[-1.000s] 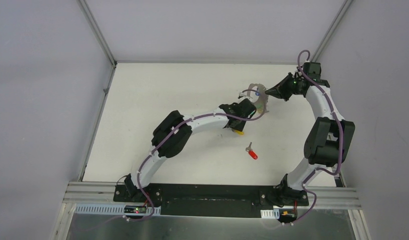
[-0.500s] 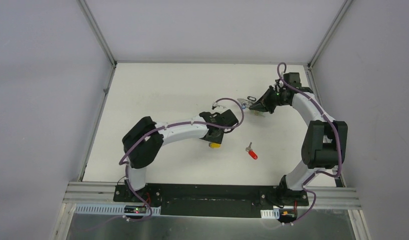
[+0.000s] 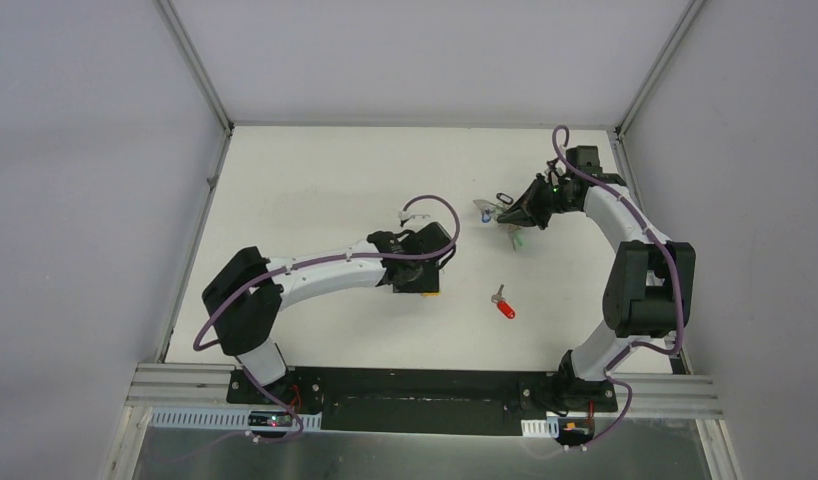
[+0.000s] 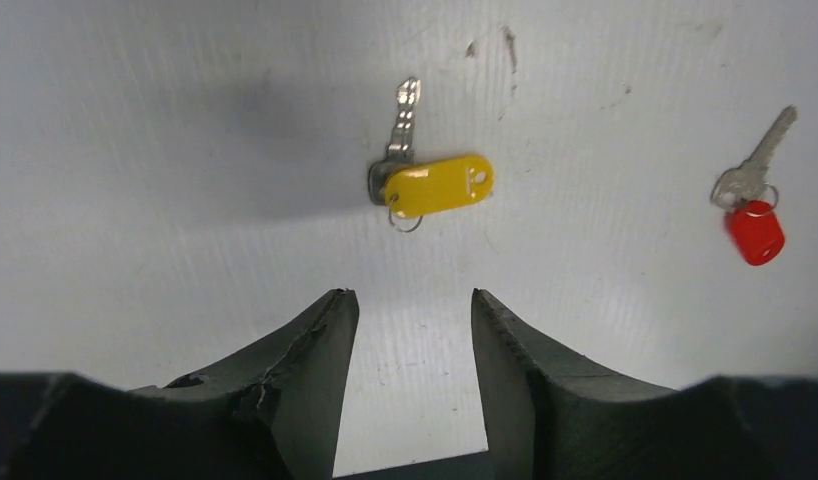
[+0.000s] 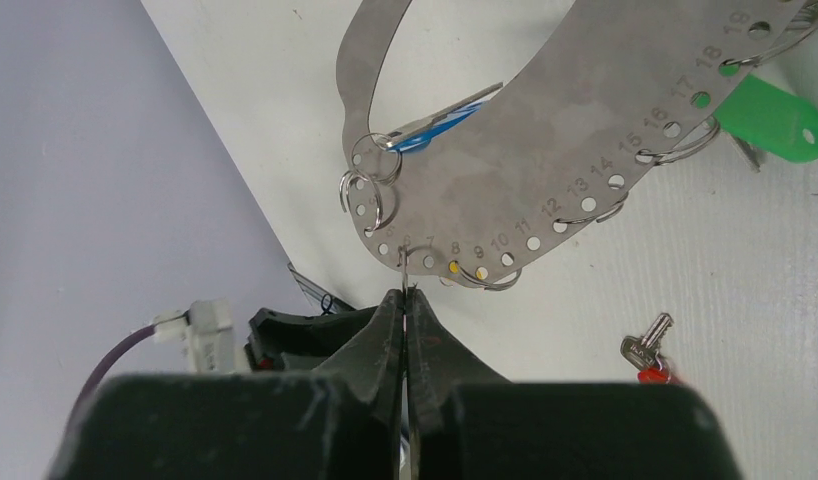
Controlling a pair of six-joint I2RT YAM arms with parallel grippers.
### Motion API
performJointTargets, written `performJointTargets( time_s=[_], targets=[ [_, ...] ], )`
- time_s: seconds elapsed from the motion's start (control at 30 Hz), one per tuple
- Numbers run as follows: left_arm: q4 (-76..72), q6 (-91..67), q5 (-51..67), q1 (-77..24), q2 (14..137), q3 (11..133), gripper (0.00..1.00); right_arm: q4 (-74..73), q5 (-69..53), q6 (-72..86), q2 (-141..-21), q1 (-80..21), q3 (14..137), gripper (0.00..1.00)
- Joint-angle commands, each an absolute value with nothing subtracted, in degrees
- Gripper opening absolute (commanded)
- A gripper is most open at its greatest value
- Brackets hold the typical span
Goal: Put the keys on the keyring
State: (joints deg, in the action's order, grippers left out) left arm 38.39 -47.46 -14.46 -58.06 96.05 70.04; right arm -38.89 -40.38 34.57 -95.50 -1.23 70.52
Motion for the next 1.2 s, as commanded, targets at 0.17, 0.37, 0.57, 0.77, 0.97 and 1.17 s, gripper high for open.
performJointTargets(
  time_s=[0.17, 0.37, 0.57, 0.77, 0.97, 1.17],
  targets=[
    [19.5, -69.5, 0.6, -53.0, 88.5, 51.1, 0.39, -40.0, -43.7, 33.1, -93.3, -1.8, 73.5, 0.0],
    [10.3, -70.8, 3.3, -50.1, 88.7, 46.6, 0.38, -39.4, -44.5, 33.4, -93.7, -1.8, 72.7, 0.0],
    [8.5, -72.0, 4.5, -48.7, 92.3, 47.1, 0.38, -39.5, -44.6, 33.3, -94.0, -1.8, 72.8, 0.0],
    [5.4, -74.9, 5.6, -48.3, 94.7, 45.7, 0.31, -39.6, -44.6, 33.2, -94.3, -1.8, 73.2, 0.0],
    [5.7, -75.8, 4.3, -48.1, 94.9, 45.2, 0.21, -39.6, -44.8, 33.2, -94.6, -1.8, 73.3, 0.0],
    [8.5, -75.5, 2.9, -47.9, 93.4, 45.2, 0.18, -39.6, -45.1, 33.2, -94.9, -1.8, 73.5, 0.0]
  ],
)
